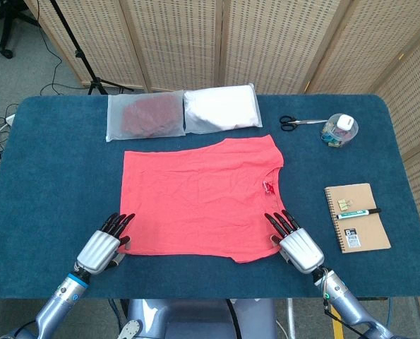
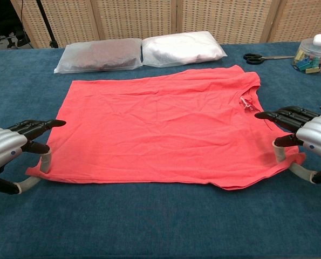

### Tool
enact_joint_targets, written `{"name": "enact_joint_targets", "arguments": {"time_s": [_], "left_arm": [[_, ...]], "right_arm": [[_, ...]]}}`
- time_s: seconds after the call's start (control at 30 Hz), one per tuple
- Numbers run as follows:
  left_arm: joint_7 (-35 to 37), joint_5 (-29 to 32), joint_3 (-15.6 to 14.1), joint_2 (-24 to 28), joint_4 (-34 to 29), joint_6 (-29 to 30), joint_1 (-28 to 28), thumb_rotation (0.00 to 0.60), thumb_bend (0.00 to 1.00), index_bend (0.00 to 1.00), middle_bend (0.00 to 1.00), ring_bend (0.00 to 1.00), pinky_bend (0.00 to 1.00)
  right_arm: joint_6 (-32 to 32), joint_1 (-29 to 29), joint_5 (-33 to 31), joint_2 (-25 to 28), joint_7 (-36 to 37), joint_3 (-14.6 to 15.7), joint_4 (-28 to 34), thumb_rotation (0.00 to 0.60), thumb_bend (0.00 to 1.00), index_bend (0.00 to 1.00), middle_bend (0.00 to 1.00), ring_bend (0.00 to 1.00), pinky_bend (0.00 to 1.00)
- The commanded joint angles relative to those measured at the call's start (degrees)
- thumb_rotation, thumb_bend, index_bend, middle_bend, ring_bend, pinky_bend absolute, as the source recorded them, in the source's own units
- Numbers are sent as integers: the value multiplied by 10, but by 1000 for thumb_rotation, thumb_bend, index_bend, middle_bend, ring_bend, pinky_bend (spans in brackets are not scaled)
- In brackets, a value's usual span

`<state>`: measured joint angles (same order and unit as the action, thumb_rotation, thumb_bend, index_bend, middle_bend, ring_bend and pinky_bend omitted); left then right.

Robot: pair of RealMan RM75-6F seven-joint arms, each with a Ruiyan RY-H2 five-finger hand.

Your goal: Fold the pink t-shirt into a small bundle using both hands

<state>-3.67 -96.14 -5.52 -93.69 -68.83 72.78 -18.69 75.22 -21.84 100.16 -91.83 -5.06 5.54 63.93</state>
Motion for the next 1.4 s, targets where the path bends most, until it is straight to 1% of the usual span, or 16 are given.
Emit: {"name": "enact_joint_targets", "arguments": {"time_s": [0.03,0.2,0.33,0.47,0.67,0.83,1.03,1.17,1.4], "left_arm": [[-1,1,0,-1,1,1,1,600,429,656,0,0,0],[0,2,1,-4,4,8,3,600,479,698,0,0,0],[3,1,0,-4,4,13,5,600,484,707,0,0,0],[11,-2,-4,0,1,16,5,600,489,707,0,0,0],[29,-15,-13,18,-22,25,5,600,492,709,0,0,0],[34,-31,-27,53,-69,35,4,600,530,710,0,0,0],[22,-46,-48,104,-135,32,3,600,538,710,0,0,0],[21,-60,-64,137,-174,34,4,600,568,711,0,0,0],[29,-78,-92,182,-219,23,3,600,586,711,0,0,0]], "right_arm": [[0,0,0,0,0,0,0,600,517,539,22,0,0],[2,0,2,0,3,1,-1,600,517,543,24,0,0],[5,0,4,0,6,2,-3,600,517,549,27,0,0],[12,0,11,1,9,5,-1,600,563,559,31,0,0],[31,-1,30,18,24,14,29,600,578,572,35,0,0],[33,-12,61,51,47,35,74,600,592,576,39,0,0],[37,-23,101,88,54,60,119,600,620,579,40,0,0],[36,-30,127,116,57,80,157,600,620,579,41,0,0],[29,-41,176,145,59,114,183,600,620,583,41,0,0]]}}
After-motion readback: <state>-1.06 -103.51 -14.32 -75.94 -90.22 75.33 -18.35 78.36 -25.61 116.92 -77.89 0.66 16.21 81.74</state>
